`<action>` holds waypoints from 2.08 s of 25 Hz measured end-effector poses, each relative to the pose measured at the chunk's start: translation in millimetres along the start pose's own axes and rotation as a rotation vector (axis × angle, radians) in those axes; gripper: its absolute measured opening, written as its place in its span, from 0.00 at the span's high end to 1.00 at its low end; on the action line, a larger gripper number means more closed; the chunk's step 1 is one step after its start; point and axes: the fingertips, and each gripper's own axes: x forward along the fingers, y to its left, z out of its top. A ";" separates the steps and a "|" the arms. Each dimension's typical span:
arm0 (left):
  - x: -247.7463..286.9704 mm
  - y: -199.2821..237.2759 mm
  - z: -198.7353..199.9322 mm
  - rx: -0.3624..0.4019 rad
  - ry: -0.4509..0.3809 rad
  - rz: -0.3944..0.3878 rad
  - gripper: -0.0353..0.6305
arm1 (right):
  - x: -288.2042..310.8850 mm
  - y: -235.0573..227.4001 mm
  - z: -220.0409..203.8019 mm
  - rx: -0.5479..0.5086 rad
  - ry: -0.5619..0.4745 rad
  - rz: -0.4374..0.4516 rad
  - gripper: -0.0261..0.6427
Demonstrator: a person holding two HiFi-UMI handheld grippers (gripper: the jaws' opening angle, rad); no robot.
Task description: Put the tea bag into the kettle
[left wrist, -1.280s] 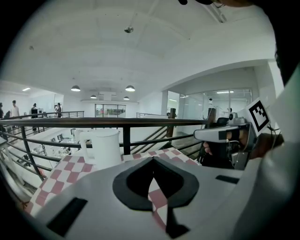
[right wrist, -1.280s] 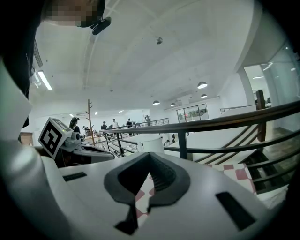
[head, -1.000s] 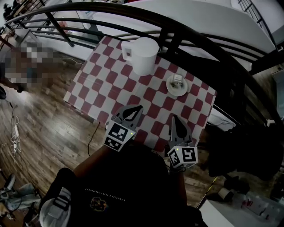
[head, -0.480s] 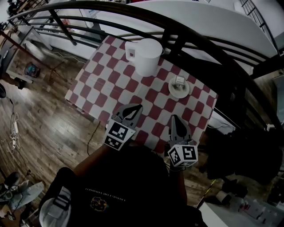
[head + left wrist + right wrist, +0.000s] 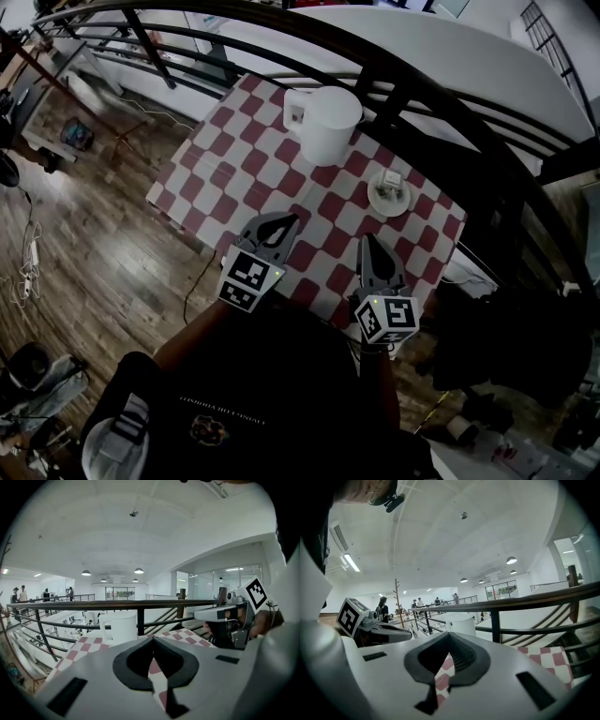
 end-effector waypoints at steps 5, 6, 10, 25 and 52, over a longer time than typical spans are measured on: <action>-11.0 17.5 -6.3 -0.020 0.000 0.044 0.94 | 15.2 12.6 -0.2 -0.007 0.010 0.038 0.94; -13.5 21.2 -7.3 -0.025 0.000 0.053 0.94 | 18.3 15.3 -0.5 -0.007 0.013 0.045 0.94; -22.4 35.4 -12.7 -0.044 0.000 0.087 0.94 | 30.6 25.7 -3.4 -0.009 0.028 0.072 0.94; -37.6 79.3 -28.9 -0.093 0.011 0.148 0.94 | 67.2 45.9 -5.2 -0.032 0.077 0.124 0.94; 21.7 183.7 68.8 0.044 -0.135 0.205 0.94 | 144.3 1.2 98.3 -0.155 -0.090 0.024 0.94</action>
